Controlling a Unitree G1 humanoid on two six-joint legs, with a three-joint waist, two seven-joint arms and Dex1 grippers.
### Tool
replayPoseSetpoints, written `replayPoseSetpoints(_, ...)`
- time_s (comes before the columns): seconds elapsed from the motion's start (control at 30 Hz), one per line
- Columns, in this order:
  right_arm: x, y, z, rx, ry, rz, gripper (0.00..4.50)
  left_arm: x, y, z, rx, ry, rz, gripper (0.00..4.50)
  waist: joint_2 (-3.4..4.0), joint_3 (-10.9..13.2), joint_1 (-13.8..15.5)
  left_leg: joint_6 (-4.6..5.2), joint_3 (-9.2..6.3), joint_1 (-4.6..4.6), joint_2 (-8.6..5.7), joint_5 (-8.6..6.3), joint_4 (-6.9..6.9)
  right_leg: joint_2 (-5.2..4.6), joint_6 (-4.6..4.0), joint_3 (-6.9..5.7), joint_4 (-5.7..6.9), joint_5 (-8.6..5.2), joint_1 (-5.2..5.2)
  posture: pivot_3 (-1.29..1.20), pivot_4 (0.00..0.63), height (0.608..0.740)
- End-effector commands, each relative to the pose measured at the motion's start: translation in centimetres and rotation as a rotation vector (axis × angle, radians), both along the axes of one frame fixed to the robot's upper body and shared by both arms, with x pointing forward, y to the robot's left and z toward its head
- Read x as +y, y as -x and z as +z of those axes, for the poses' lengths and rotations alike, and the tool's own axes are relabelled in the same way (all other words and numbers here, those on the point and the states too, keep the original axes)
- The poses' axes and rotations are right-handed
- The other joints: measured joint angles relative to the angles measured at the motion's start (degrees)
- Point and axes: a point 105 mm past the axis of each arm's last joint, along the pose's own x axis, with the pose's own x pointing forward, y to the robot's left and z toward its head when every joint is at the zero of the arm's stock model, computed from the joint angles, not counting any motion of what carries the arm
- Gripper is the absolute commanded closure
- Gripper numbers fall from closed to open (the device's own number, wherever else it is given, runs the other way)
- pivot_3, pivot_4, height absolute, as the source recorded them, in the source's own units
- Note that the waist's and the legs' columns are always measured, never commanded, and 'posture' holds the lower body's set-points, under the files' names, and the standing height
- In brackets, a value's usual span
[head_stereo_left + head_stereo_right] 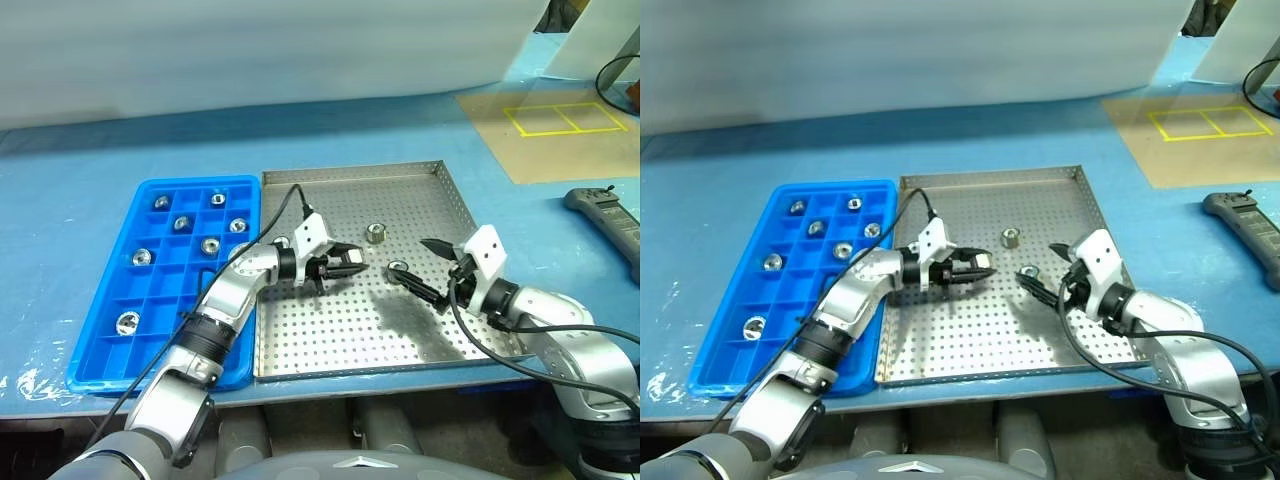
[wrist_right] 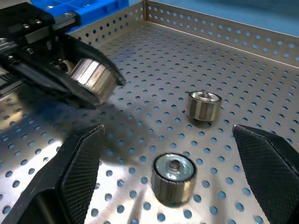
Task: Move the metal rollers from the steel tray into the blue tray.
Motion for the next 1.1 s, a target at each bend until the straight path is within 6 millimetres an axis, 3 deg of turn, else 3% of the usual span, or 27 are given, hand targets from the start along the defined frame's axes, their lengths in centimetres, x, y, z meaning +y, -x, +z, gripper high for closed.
replayPoseSetpoints(0.03, 1.5, -0.4, 0.7, -0.035, -0.024, 0.069, 0.00, 2.3, -0.7, 2.5, -0.111, 0.091, 0.202, 3.22, -0.01, 0.0, 0.1, 0.00, 0.00, 0.00, 0.02, 0.00, 0.00, 0.00, 0.00, -0.01, 0.00, 0.00, 0.00, -0.18, 0.150, 0.740)
replayPoseSetpoints(0.3, 2.5, -1.5, 0.6, -0.029, -0.029, 0.148, 0.00, 7.9, -0.4, 3.3, -0.160, 0.129, 0.567, 3.22, -0.04, 0.0, 0.6, -0.02, -0.01, -0.08, 0.04, 0.01, -0.09, -0.02, 0.00, -0.16, -0.06, 0.00, -0.05, -0.07, 0.150, 0.740)
replayPoseSetpoints(0.47, 3.4, -2.0, 1.0, -0.039, -0.046, 0.215, 0.00, 10.2, 0.4, 3.0, -0.182, 0.093, 0.719, 3.22, -0.05, 0.0, 1.3, -0.05, -0.01, -0.08, 0.08, 0.03, -0.14, -0.02, 0.00, -0.19, -0.06, -0.01, -0.08, -0.01, 0.150, 0.740)
replayPoseSetpoints(0.8, 5.8, -0.9, 2.0, -0.031, -0.051, 0.405, 0.00, 15.6, 3.3, 0.5, -0.155, 0.025, 1.003, 3.22, -0.06, 0.0, 3.7, -0.08, -0.01, -0.06, 0.14, 0.05, -0.26, -0.02, 0.00, -0.24, -0.13, -0.01, -0.14, 0.10, 0.150, 0.740)
replayPoseSetpoints(1.0, 6.5, -1.0, 1.9, -0.026, -0.051, 0.439, 0.00, 17.7, 4.6, -1.5, -0.113, -0.017, 1.115, 3.22, -0.07, 0.0, 4.6, -0.09, -0.01, -0.07, 0.14, 0.05, -0.29, -0.03, 0.03, -0.24, -0.15, -0.03, -0.14, 0.13, 0.150, 0.740)
replayPoseSetpoints(1.1, 6.6, -1.1, 1.9, -0.025, -0.052, 0.447, 0.00, 18.4, 4.5, -1.6, -0.110, -0.017, 1.154, 3.22, -0.06, 0.0, 4.9, -0.10, -0.01, -0.09, 0.16, 0.05, -0.34, -0.02, 0.03, -0.24, -0.16, -0.03, -0.17, 0.15, 0.150, 0.740)
